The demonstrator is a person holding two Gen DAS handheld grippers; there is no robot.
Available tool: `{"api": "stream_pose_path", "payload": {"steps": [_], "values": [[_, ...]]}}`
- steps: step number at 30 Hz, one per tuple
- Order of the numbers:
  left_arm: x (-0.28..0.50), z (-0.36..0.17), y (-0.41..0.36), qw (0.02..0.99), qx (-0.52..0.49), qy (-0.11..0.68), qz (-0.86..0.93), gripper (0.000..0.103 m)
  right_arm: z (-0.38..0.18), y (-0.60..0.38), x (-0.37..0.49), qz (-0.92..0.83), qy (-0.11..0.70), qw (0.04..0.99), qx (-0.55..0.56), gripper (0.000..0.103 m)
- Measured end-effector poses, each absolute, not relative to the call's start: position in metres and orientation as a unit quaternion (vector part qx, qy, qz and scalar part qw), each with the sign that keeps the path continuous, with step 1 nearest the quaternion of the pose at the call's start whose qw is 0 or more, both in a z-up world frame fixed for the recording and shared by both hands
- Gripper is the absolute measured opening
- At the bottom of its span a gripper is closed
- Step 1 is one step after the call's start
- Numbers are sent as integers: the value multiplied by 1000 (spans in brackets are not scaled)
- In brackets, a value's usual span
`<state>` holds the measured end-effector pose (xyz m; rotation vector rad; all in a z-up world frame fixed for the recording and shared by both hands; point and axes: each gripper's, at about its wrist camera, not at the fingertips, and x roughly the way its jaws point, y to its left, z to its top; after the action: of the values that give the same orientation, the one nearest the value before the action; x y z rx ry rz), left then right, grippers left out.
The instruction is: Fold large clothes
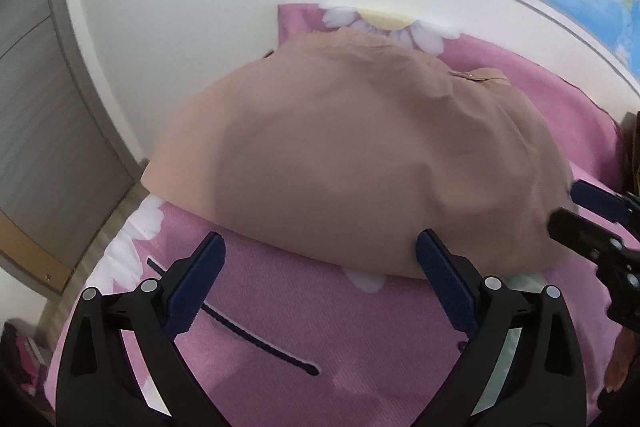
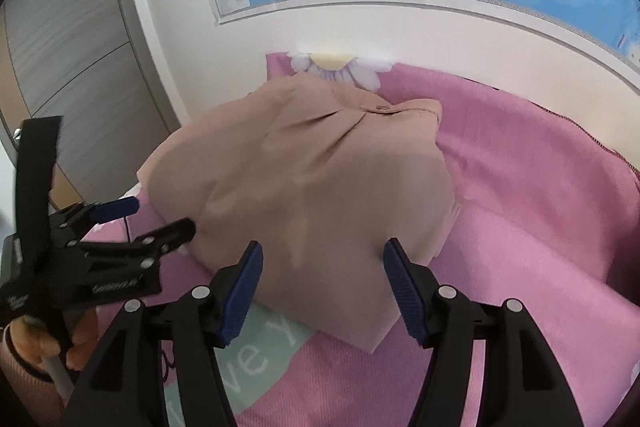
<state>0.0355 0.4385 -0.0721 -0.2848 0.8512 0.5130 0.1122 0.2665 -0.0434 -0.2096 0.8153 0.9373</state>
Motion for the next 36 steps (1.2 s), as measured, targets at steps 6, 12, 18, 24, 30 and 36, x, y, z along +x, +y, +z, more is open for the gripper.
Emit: {"api": "stream_pose_path", "payload": {"steps": [6,12,18,24,30,36], "values": [[36,-73,436,866,-149,411,243,95,-60,279,119,429,404,800,-116,59],[34,-78,429,864,-145,410,255,96,-65,273,117,430,409,798,-110,73],[17,-68,416,866,-136,388,283,97,-57,257,107,436,396,804,-88,84],[-1,-51,403,873,-136,359,302,97,-42,241,95,443,374,812,-68,90],[-24,-40,392,880,-150,326,311,97,-28,223,69,447,324,830,-81,97],[-36,-34,374,881,-121,323,325,98,-24,209,49,452,327,827,-74,97]]}}
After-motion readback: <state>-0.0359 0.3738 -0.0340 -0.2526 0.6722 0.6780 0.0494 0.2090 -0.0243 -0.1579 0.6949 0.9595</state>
